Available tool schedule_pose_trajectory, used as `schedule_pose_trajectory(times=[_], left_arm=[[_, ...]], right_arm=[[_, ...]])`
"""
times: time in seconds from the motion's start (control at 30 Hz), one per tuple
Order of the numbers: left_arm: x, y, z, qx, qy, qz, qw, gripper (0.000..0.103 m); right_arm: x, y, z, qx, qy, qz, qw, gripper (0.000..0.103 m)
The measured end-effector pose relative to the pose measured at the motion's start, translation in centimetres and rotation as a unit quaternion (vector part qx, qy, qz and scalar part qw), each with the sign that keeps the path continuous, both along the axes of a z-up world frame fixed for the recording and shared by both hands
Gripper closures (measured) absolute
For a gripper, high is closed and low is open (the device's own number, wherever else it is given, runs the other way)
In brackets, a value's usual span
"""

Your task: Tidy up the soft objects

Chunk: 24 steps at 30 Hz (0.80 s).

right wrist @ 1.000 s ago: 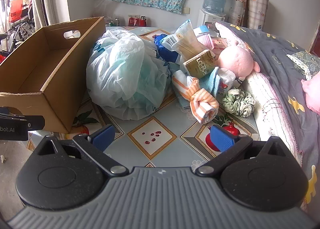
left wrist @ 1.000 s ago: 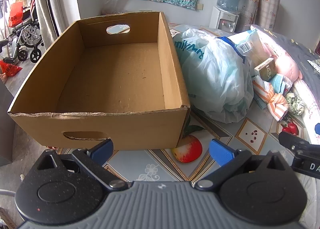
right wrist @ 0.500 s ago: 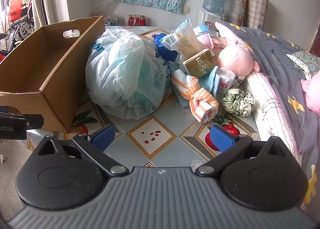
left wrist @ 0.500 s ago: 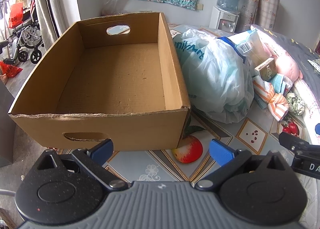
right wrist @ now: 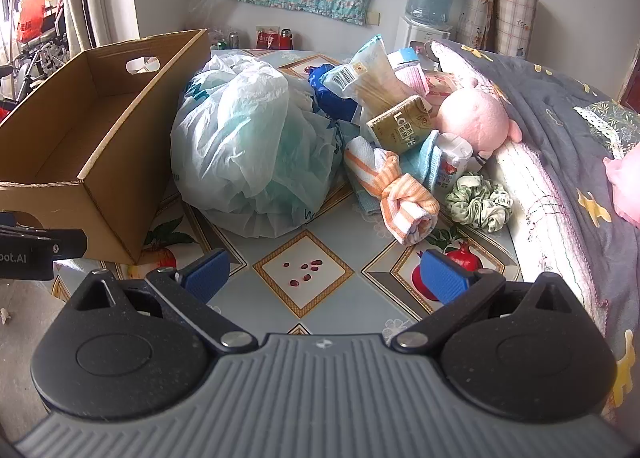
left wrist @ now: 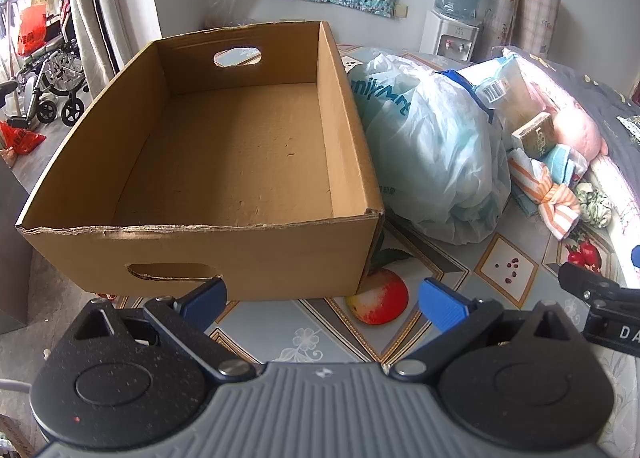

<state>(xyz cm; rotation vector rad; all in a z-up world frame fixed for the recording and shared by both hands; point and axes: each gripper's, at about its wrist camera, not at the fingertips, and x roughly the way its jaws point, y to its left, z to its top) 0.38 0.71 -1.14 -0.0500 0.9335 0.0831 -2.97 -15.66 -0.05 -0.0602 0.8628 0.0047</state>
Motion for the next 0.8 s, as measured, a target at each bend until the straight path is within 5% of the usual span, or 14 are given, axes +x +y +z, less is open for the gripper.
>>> schedule_pose_trajectory(times=[0.4, 0.8], left_arm=[[-0.2, -1.5, 0.6, 0.018, -0.012, -0.016, 0.9996, 0.0], [0.6, -6.9, 3.8, 0.048, -0.098, -0.107, 0.9883, 0.0]], right_arm=[[-0.6, -1.7, -0.1, 0.02, -0.007, -0.016, 1.0, 0.001], [-2.8, -8.1, 0.7, 0.011, -0.068, -0.082, 0.994, 0.001]])
